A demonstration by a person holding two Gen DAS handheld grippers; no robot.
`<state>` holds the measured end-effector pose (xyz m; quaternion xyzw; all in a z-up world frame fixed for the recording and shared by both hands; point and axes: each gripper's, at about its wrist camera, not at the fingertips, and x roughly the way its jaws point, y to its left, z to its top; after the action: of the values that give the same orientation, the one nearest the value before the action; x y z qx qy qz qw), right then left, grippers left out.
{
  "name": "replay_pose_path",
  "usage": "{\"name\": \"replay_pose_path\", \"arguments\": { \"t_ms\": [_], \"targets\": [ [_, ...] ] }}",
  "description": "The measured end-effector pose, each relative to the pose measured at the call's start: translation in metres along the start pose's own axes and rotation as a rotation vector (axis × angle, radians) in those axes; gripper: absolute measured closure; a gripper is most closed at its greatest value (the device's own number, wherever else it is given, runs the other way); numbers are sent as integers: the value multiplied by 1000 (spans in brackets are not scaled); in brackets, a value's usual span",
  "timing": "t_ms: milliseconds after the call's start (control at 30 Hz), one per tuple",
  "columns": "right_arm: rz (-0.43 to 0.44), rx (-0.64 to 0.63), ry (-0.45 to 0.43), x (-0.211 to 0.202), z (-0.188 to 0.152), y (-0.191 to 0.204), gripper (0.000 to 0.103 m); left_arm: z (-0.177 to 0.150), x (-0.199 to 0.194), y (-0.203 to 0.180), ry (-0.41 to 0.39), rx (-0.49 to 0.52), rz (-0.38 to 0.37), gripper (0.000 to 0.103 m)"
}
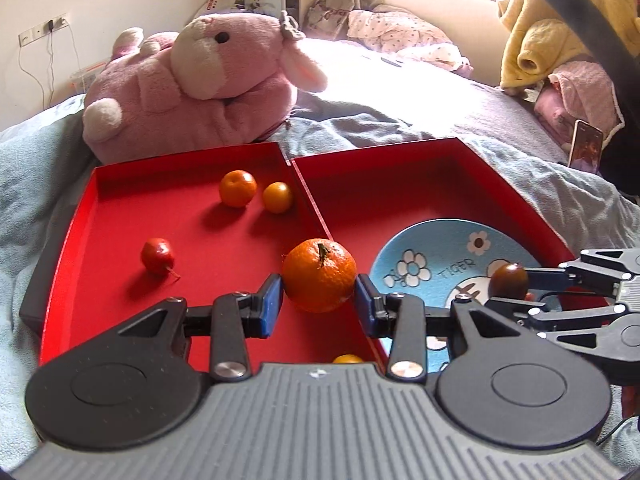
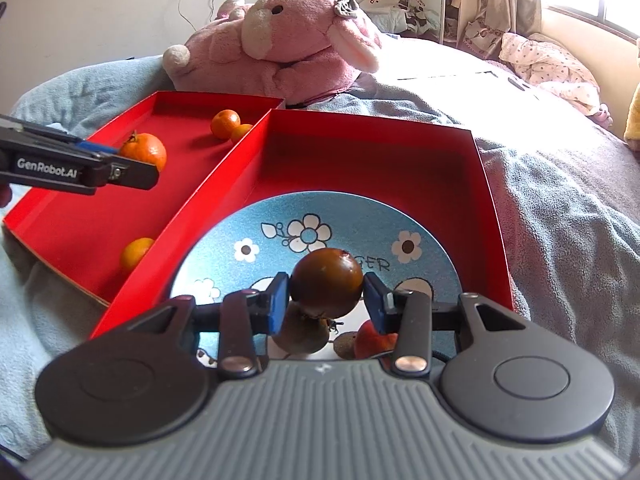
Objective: Organize fruits
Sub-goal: 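Carry tangerine in left tool to tiger plate while right tool carries dark tomato, then release tangerine from left tool onto plate while right tool releases dark tomato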
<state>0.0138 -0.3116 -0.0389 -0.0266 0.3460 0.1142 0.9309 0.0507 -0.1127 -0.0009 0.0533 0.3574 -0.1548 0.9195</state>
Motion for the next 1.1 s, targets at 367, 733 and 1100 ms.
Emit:
{"name": "replay_pose_path", "arguments": {
  "t_ms": [367,733,1100],
  "targets": [
    [-30,10,18,0,-1,-13,59,7,43,-56,39,95,-72,58],
    [-41,16,32,9,1,-17,59,-4,74,-54,95,111,-80,58],
    [-66,16,49,23,11,-18,59,-10,76,-56,87,132,-125,59]
  ]
}}
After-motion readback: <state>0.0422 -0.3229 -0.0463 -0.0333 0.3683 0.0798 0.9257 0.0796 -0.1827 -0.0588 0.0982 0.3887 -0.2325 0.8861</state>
